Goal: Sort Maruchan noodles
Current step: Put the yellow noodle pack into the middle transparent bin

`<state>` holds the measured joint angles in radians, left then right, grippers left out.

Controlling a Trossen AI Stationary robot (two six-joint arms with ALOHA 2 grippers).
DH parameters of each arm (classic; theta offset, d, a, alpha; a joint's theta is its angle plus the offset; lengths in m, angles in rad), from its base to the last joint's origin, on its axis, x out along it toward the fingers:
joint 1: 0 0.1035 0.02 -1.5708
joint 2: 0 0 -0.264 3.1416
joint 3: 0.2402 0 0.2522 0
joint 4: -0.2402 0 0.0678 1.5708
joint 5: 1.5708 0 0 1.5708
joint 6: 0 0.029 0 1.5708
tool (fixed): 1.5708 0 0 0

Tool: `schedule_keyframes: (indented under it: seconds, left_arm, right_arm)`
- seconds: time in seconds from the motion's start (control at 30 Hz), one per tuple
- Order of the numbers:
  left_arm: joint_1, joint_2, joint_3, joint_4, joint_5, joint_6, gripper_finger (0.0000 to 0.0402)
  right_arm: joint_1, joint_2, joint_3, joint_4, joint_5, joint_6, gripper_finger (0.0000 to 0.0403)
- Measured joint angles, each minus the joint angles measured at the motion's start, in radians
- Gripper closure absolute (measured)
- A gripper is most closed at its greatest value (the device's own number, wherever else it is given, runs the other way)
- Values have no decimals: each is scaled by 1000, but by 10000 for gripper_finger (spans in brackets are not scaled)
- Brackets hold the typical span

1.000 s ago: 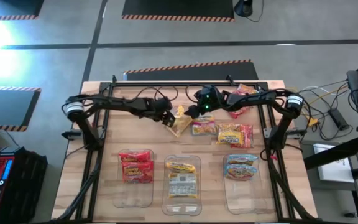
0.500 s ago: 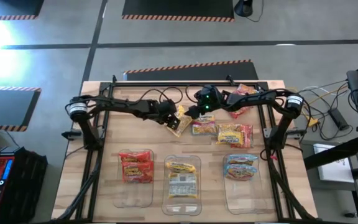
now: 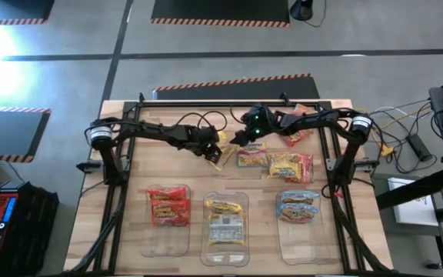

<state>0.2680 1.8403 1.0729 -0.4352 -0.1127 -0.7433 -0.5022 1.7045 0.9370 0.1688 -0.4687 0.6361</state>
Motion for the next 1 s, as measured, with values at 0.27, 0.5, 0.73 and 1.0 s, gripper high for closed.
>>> schedule_keyframes:
  seconds: [0.27,0.5,0.73,1.0]
  left_arm:
    - [1,2,-2,0,0,21,213]
    - [1,3,-3,-1,0,24,213]
    - [1,4,-4,-4,0,25,212]
    - [1,-11,-5,-2,0,39,212]
  right_arm:
    - [-1,117,61,15,-85,0,167]
    - [0,221,176,23,-148,1,168]
    - [6,287,241,23,-253,0,174]
    - [12,293,240,16,-267,-8,229]
